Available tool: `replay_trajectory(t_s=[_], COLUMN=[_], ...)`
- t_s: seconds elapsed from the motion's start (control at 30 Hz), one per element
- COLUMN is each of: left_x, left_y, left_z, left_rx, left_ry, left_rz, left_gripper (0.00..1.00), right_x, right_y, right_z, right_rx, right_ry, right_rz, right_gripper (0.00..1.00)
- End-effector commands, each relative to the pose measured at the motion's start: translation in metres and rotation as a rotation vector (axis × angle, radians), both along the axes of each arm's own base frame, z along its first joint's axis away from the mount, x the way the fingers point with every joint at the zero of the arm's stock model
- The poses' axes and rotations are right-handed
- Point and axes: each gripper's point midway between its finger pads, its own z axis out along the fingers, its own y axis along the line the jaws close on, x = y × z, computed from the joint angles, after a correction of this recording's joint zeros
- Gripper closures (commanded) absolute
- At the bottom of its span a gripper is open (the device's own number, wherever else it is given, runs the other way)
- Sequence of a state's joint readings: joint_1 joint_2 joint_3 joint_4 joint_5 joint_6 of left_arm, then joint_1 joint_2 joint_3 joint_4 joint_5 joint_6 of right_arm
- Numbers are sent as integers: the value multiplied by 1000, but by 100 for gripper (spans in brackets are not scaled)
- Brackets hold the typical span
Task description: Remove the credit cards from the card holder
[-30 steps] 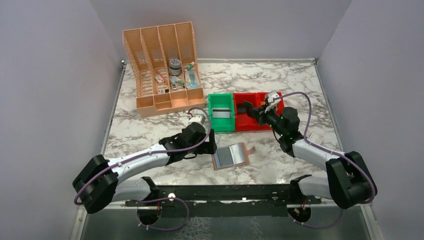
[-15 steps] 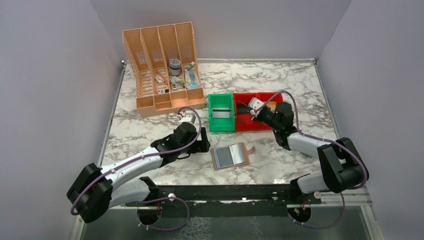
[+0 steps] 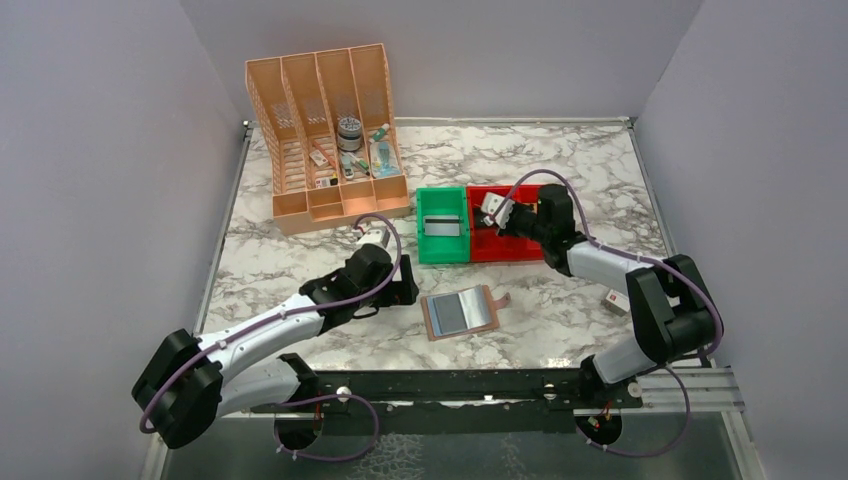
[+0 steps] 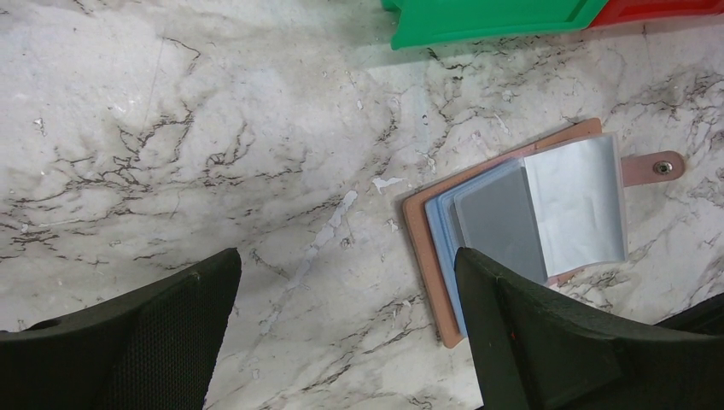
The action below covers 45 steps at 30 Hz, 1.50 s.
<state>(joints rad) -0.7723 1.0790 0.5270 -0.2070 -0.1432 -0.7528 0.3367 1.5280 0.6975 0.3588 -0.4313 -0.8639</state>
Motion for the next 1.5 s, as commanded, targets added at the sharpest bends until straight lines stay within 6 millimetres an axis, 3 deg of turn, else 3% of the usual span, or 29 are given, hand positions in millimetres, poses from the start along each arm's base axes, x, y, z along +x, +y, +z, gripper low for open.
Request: replay_trajectory(t_s=[0.0,0.3,0.67,1.03,1.4,1.47], left_x=[10,8,2,-7,-5,-6], left_y=[-3,6,11,5,1,-1], left_z=[20,20,19,6,10,11], left_rx=[-22,-45,-114,-154,-148,-154], left_ry=[-48,-65,-74,-25,-32,-32], left_rz=[9,61,117,102,72,57], left_gripper=[1,1,1,1,1,1], right_x=[6,35,51,43,31,30], right_y=[-3,-8,-5,1,11,13], right_z=[-5,-15,-32,-49,-46,-47], right_rx=[-50,-98,-190,-204,-167,-157], right_ry=[7,4,18,88,163,185], right_rz=[-1,-82,-65,-36,18,23], right_gripper=[99,99,99,98,83,67])
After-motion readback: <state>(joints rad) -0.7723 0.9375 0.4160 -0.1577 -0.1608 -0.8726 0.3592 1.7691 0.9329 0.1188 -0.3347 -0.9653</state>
